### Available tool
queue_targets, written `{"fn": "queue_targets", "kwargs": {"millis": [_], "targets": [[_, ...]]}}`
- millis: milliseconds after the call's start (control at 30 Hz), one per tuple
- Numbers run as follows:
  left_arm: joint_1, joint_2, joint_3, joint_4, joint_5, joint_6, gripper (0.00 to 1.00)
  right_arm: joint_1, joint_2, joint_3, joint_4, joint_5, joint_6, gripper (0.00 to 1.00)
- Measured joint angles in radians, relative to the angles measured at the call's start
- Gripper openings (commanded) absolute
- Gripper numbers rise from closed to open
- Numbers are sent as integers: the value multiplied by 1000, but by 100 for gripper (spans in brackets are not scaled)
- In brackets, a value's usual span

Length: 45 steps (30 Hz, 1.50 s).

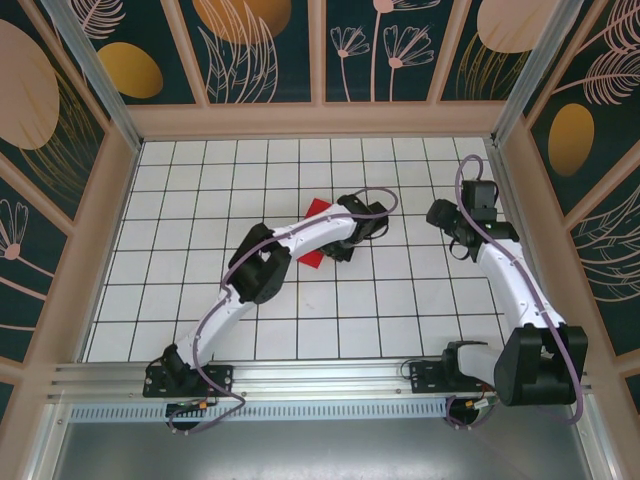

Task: Fold a paper plane with a square sheet of paper (fold left side to right side)
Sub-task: Turn over the paper at the center of the table, then rotate the paper at the center of the table.

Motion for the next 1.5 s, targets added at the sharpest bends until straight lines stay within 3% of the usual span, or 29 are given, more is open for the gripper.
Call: {"fn": "queue_targets", "kwargs": {"millis": [100, 200, 333, 533, 633, 733, 900, 1500], "targets": [[15, 5, 74, 18, 60, 46, 53, -1, 6, -14, 12, -55, -3, 71], [48, -58, 43, 92, 141, 83, 58, 5, 45, -35, 48, -148, 5, 71], [140, -296, -217, 277, 274, 116, 65, 79, 169, -25, 108, -234, 45, 72], [398, -682, -660, 618, 498, 115, 69, 267, 421, 136, 164, -267, 129, 89], [524, -765, -852, 775, 589, 97, 70, 335, 555, 270, 174, -258, 154, 96], [593, -791, -1019, 894, 662, 74, 70, 389, 679, 408, 171, -240, 170, 99], [640, -840, -1186, 993, 736, 32, 71, 450, 825, 573, 139, -184, 176, 99], [644, -907, -1209, 1091, 756, 18, 73, 507, 993, 753, 47, -160, 193, 99]]}}
